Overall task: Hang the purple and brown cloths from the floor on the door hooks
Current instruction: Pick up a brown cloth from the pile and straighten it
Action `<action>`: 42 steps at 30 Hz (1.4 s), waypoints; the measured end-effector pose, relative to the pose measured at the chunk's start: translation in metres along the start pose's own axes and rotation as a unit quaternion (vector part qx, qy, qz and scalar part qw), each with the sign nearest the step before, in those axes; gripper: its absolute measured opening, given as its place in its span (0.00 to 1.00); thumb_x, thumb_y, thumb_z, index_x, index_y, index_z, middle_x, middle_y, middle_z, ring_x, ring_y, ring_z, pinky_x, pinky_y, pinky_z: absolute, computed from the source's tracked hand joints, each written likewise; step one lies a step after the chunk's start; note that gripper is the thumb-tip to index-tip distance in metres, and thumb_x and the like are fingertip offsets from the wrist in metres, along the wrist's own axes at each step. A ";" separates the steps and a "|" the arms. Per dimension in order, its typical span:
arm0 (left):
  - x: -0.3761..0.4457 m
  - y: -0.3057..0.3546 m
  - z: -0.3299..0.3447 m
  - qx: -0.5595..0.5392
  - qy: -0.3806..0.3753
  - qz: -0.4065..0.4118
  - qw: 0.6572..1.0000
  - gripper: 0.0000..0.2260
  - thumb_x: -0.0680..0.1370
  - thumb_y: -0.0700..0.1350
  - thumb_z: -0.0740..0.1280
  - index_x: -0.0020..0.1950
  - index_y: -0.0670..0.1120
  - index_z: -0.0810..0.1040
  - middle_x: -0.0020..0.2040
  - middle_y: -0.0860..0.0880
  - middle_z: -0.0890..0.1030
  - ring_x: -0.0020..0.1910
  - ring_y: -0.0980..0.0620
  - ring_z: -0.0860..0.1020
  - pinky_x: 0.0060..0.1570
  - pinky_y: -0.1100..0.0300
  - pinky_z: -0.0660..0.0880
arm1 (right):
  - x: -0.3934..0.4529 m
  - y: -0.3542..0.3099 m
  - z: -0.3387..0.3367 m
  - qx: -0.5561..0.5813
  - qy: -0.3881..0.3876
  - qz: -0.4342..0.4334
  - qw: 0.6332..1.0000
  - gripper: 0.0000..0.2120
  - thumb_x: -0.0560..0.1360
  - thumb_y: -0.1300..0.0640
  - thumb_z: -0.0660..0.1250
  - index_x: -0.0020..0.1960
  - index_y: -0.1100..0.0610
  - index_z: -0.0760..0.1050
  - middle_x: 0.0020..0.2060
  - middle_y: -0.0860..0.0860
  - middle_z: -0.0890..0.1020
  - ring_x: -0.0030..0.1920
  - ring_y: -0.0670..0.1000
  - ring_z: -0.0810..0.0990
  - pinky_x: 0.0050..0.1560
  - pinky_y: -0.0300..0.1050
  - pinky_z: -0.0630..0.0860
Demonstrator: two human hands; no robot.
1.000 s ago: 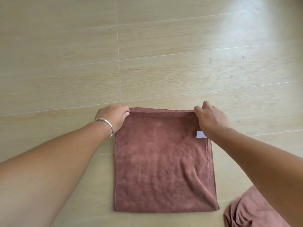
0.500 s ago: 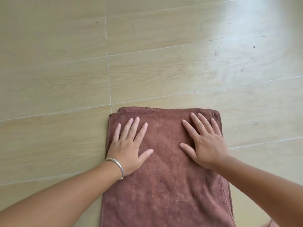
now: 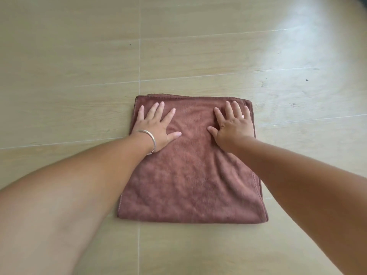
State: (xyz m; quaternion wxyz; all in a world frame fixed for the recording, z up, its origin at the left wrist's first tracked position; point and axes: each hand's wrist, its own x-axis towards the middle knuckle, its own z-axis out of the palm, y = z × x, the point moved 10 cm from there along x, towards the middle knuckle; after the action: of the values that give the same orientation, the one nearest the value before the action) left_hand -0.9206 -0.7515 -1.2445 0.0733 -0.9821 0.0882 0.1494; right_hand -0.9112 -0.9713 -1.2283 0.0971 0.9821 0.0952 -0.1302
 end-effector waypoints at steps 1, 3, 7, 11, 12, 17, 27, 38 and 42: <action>-0.003 0.003 -0.007 -0.003 0.018 -0.005 1.000 0.35 0.74 0.71 0.39 0.77 0.57 0.36 0.79 0.47 0.39 0.77 0.49 0.38 0.73 0.42 0.40 | -0.005 -0.004 -0.008 0.024 0.028 0.000 0.999 0.32 0.79 0.36 0.42 0.78 0.49 0.43 0.78 0.55 0.46 0.77 0.56 0.41 0.75 0.58 0.41; -0.030 0.023 -0.011 -0.043 0.053 0.023 0.997 0.33 0.76 0.68 0.42 0.77 0.57 0.38 0.79 0.47 0.40 0.77 0.49 0.40 0.74 0.43 0.42 | -0.035 -0.019 -0.019 0.126 0.104 -0.041 0.986 0.30 0.80 0.39 0.48 0.78 0.50 0.48 0.78 0.54 0.50 0.77 0.54 0.44 0.76 0.57 0.45; -0.132 0.058 0.007 -0.113 0.106 0.086 0.984 0.34 0.76 0.70 0.47 0.78 0.57 0.46 0.79 0.46 0.47 0.78 0.48 0.46 0.73 0.39 0.48 | -0.136 -0.047 0.001 0.222 0.144 -0.205 0.942 0.32 0.78 0.37 0.56 0.77 0.49 0.56 0.77 0.52 0.55 0.77 0.52 0.50 0.75 0.59 0.54; -0.212 0.065 0.044 -0.057 0.092 0.171 0.979 0.34 0.75 0.68 0.55 0.78 0.55 0.56 0.78 0.44 0.56 0.77 0.45 0.55 0.68 0.35 0.57 | -0.195 -0.043 0.046 0.143 0.094 -0.306 0.937 0.34 0.75 0.34 0.58 0.76 0.50 0.60 0.77 0.54 0.57 0.77 0.55 0.53 0.73 0.61 0.56; -0.220 0.064 0.048 -0.040 0.087 0.192 0.977 0.34 0.75 0.68 0.56 0.77 0.54 0.59 0.77 0.43 0.58 0.76 0.44 0.57 0.67 0.35 0.59 | -0.199 -0.040 0.051 0.125 0.087 -0.317 0.936 0.35 0.75 0.34 0.59 0.76 0.50 0.61 0.77 0.54 0.58 0.77 0.55 0.54 0.73 0.61 0.56; -0.217 0.053 0.039 -0.088 0.124 0.222 0.963 0.26 0.76 0.62 0.60 0.71 0.51 0.71 0.73 0.45 0.68 0.73 0.45 0.65 0.68 0.40 0.59 | -0.199 -0.036 0.043 0.151 0.112 -0.350 0.918 0.28 0.76 0.38 0.62 0.71 0.49 0.70 0.74 0.55 0.64 0.75 0.55 0.60 0.71 0.62 0.61; -0.229 0.014 0.021 -0.139 0.207 0.324 0.912 0.12 0.79 0.45 0.62 0.57 0.47 0.83 0.60 0.51 0.80 0.62 0.52 0.77 0.61 0.51 0.75 | -0.210 -0.027 0.027 0.156 0.156 -0.421 0.880 0.13 0.79 0.48 0.62 0.59 0.49 0.81 0.64 0.49 0.78 0.68 0.54 0.72 0.66 0.59 0.70; -0.241 -0.048 -0.136 -0.226 0.167 0.123 0.952 0.13 0.75 0.48 0.62 0.49 0.45 0.84 0.46 0.52 0.85 0.39 0.50 0.83 0.30 0.59 0.78 | -0.196 -0.002 -0.139 0.198 0.196 -0.182 0.943 0.01 0.74 0.62 0.71 0.46 0.59 0.80 0.40 0.52 0.81 0.39 0.59 0.79 0.38 0.50 0.76; -0.257 -0.078 -0.224 -0.190 0.161 0.083 0.965 0.09 0.73 0.44 0.66 0.49 0.47 0.84 0.42 0.52 0.84 0.35 0.47 0.82 0.26 0.58 0.75 | -0.203 0.004 -0.240 0.166 0.216 -0.171 0.947 0.05 0.77 0.58 0.66 0.47 0.57 0.80 0.41 0.51 0.81 0.43 0.58 0.80 0.43 0.50 0.75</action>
State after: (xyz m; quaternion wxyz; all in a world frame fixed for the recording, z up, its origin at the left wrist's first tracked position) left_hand -1.0839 -0.6752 -0.9455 -0.1423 -0.9784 0.1500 0.0086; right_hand -1.0463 -0.9562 -0.9448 -0.1139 0.9578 0.2576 0.0568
